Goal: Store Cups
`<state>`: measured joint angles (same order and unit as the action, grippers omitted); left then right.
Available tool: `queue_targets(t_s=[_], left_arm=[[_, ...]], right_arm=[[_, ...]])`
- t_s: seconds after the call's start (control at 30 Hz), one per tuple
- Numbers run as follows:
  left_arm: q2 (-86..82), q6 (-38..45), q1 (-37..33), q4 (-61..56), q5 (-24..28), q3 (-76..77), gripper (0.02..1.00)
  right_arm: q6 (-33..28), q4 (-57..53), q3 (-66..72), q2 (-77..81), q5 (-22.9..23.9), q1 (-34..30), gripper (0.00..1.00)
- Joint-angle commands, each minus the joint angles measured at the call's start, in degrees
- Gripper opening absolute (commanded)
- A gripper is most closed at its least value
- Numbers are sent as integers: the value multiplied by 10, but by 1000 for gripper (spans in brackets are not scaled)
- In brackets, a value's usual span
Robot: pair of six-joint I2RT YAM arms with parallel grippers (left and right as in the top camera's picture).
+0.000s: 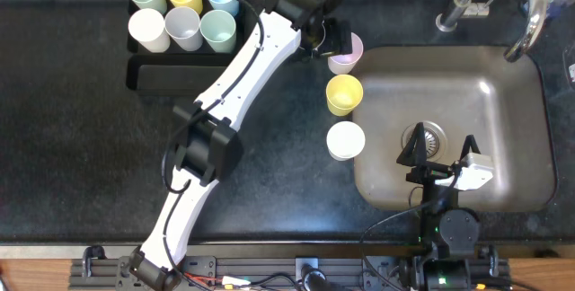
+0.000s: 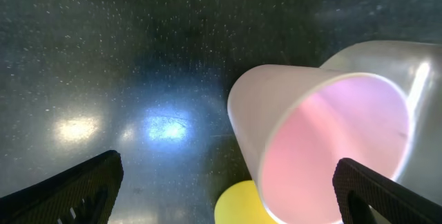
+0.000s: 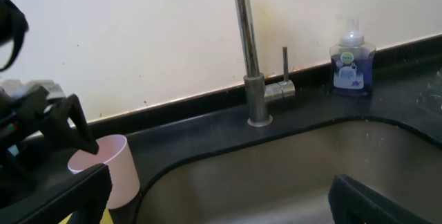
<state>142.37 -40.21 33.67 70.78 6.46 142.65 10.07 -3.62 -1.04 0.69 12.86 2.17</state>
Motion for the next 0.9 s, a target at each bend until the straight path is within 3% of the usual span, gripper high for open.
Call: queue_targets(t_s=[0.03, 0.37, 0.43, 0.47, 0.53, 0.57, 0.73, 0.9], left_arm=[[13, -8, 2, 3, 4, 14, 1000], [17, -19, 2, -12, 1, 15, 961], [17, -19, 1, -13, -1, 15, 904], [17, -19, 0, -12, -3, 15, 737], [17, -19, 0, -12, -4, 15, 205], [17, -19, 0, -12, -5, 15, 45], [14, -19, 0, -16, -12, 15, 34], [-38, -19, -10, -22, -54, 15, 36]], right_arm=[[2, 4, 8, -5, -1, -2, 998], [2, 4, 8, -5, -1, -2, 998], [2, 4, 8, -5, -1, -2, 998], [2, 4, 8, -5, -1, -2, 996], [2, 4, 8, -5, -1, -2, 996], [2, 4, 8, -5, -1, -2, 996], [2, 4, 8, -5, -1, -2, 998], [2, 4, 8, -5, -1, -2, 996]])
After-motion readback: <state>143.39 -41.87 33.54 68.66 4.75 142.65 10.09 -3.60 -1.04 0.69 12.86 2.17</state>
